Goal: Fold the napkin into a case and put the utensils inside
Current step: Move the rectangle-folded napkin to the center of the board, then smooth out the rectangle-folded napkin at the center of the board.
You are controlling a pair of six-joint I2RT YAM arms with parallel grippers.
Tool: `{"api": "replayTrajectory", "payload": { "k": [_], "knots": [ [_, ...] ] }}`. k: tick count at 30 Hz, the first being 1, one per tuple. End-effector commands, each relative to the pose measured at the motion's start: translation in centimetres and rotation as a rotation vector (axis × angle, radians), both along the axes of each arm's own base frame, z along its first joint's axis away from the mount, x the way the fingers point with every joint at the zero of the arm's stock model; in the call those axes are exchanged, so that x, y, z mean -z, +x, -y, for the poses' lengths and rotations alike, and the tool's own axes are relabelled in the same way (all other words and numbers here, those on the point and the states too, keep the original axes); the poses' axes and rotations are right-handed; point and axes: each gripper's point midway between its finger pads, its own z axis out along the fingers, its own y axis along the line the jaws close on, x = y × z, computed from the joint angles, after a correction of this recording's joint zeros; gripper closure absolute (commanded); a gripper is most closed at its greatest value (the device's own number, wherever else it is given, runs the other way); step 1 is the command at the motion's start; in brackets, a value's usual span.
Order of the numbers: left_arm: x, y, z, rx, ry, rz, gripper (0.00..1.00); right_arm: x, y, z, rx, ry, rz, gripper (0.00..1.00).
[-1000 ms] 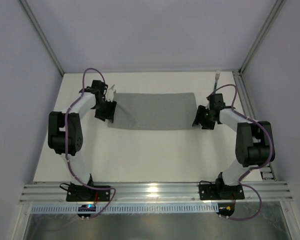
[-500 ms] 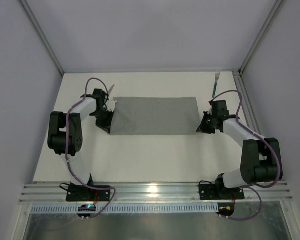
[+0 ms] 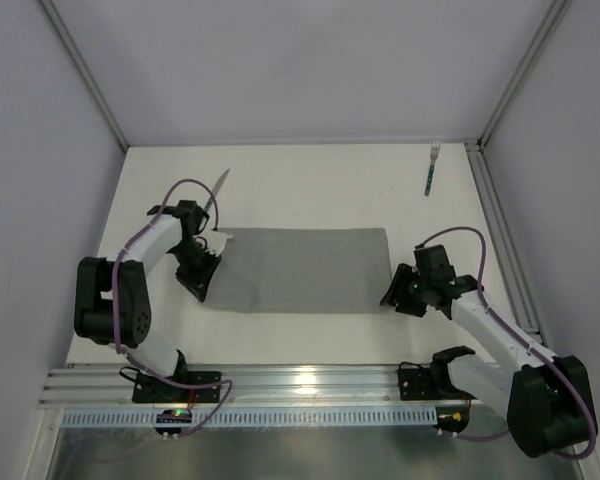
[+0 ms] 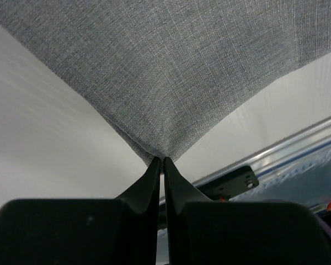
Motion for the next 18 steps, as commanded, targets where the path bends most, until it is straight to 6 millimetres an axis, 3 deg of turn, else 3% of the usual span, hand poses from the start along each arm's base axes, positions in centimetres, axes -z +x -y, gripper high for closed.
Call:
{"api": "replayTrajectory", "payload": {
  "k": [1,2,3,5,6,7,8,10,11,13,14,15,17,18],
  "knots": [
    [-2.1,-4.1,-0.8,0.123,-0.011,-0.114,0.87,-1.7,-0.5,0.4,0.099,0.016,0.033,0.41],
    [-2.4,-4.4,-1.0,0.138,-0.005,-0.12,0.69,-2.7,-0.2,0.8,0.112,-0.003,0.052,0.34],
    [-2.7,-4.4,-1.3,0.148,0.003,-0.118,0.58,-3.5,0.3,1.2,0.12,-0.024,0.081,0.28],
    [-3.7,-2.8,-1.4,0.138,0.013,-0.057,0.41,-5.7,2.4,2.2,0.129,-0.088,0.164,0.18],
    [-4.2,-1.7,-1.6,0.109,0.012,-0.021,0.4,-6.3,3.4,2.8,0.136,-0.126,0.193,0.17],
    [-5.3,1.5,-1.4,0.048,0.007,0.084,0.4,-6.8,4.4,2.8,0.125,-0.136,0.209,0.17],
    [-5.5,3.3,-1.4,0.001,0.006,0.134,0.41,-7.4,6.4,2.4,0.103,-0.137,0.229,0.19],
    [-6.6,7.5,-1.6,-0.089,0.013,0.264,0.55,-7.8,8.8,1.9,0.034,-0.148,0.256,0.31],
    [-6.7,10.3,-1.5,-0.146,0.011,0.351,0.68,-7.8,10.9,1.1,0.001,-0.143,0.26,0.49],
    [-5.7,13.0,-1.6,-0.178,0.02,0.397,0.81,-7.5,13.1,1.0,-0.052,-0.184,0.274,0.65],
    [-5.8,15.0,-1.5,-0.211,0.016,0.451,0.88,-8.3,15.0,1.0,-0.053,-0.197,0.306,0.76],
    [-4.6,15.9,-1.4,-0.221,0.017,0.432,0.89,-6.7,15.9,1.0,-0.077,-0.22,0.266,0.78],
    [-4.0,17.5,-1.3,-0.233,0.013,0.442,0.85,-6.9,18.1,0.9,-0.094,-0.228,0.291,0.78],
    [-2.8,18.2,-1.2,-0.24,0.013,0.428,0.82,-5.4,18.6,1.0,-0.113,-0.244,0.259,0.77]
  ]
}}
